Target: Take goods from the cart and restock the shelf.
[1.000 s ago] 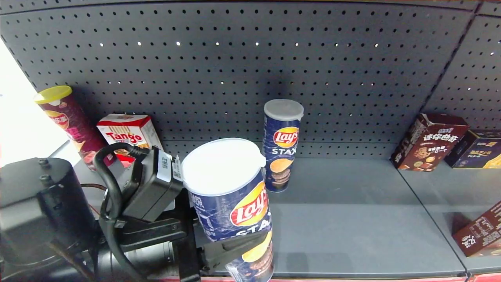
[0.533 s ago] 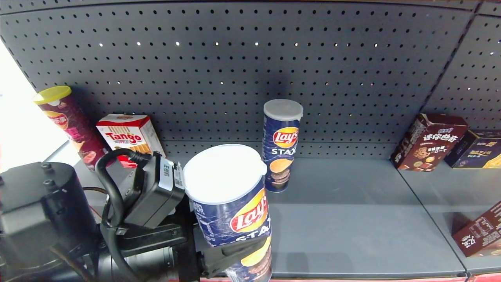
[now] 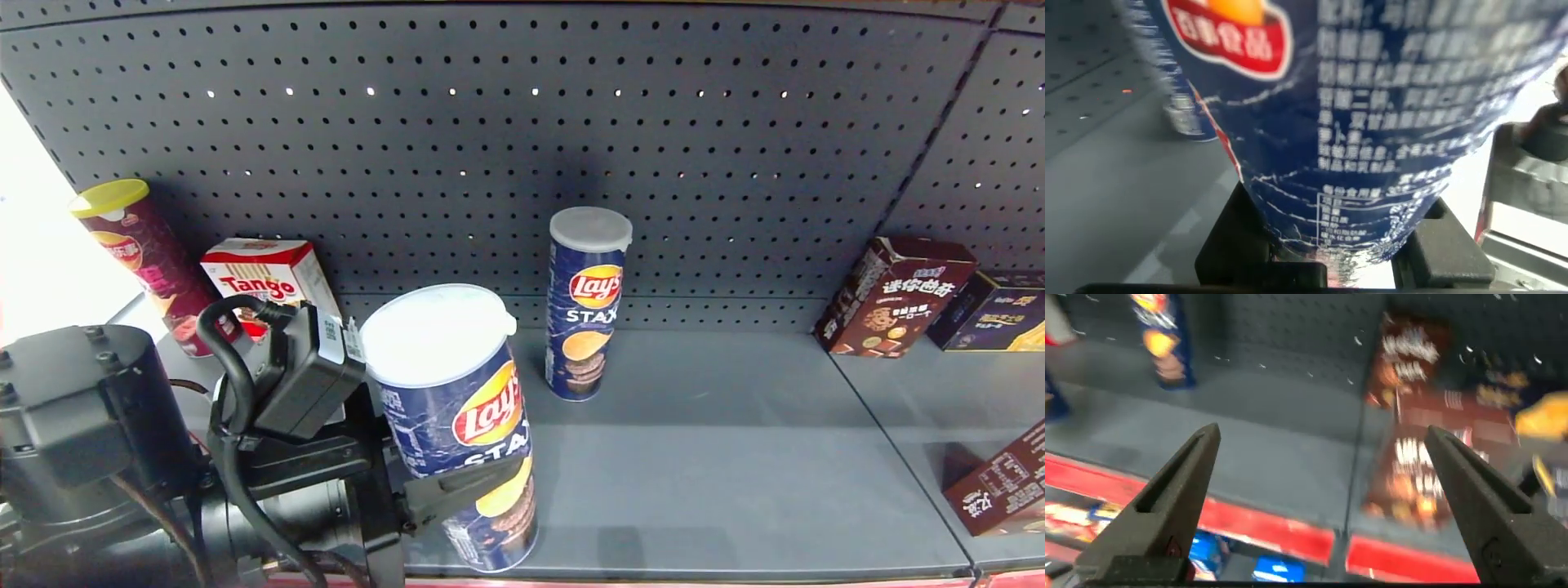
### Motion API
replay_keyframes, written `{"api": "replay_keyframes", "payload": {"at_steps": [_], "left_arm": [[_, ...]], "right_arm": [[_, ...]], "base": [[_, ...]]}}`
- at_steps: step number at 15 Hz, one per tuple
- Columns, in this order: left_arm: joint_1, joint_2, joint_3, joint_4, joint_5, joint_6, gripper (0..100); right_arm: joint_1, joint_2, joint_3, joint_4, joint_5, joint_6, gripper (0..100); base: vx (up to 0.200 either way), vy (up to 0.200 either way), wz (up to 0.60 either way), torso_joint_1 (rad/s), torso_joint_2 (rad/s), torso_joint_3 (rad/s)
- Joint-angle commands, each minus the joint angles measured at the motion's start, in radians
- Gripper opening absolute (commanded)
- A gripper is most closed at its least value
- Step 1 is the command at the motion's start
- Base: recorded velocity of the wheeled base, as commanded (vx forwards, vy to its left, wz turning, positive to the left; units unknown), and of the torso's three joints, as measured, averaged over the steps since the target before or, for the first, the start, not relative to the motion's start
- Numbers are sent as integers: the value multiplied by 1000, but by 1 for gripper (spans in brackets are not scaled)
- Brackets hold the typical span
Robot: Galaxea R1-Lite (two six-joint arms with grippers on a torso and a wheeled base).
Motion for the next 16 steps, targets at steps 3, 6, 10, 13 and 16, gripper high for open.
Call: {"api": "replay_keyframes", "payload": {"at_steps": [3,6,10,13,16], "left_arm": [[15,19,-7,-16,-9,0,0],[25,33,0,-36,-12,0,0],[55,39,-11,-39,-12,-2,0],[66,50,-7,-54,-11,-4,0],[86,44,18,-54,-11,-4,0]], "right_arm": [[89,367,-159,-101,132,-17,100],[167,554,-193,-246,138,-26,100],[298,720,-200,-325,168,-25,100],[296,884,-217,-500,240,-28,100],[298,1034,-291,-592,301,-62,100]], "base": [[0,0,0,0,0,0],[0,0,0,0,0,0],[0,0,0,0,0,0],[0,0,0,0,0,0],[0,0,0,0,0,0]]}}
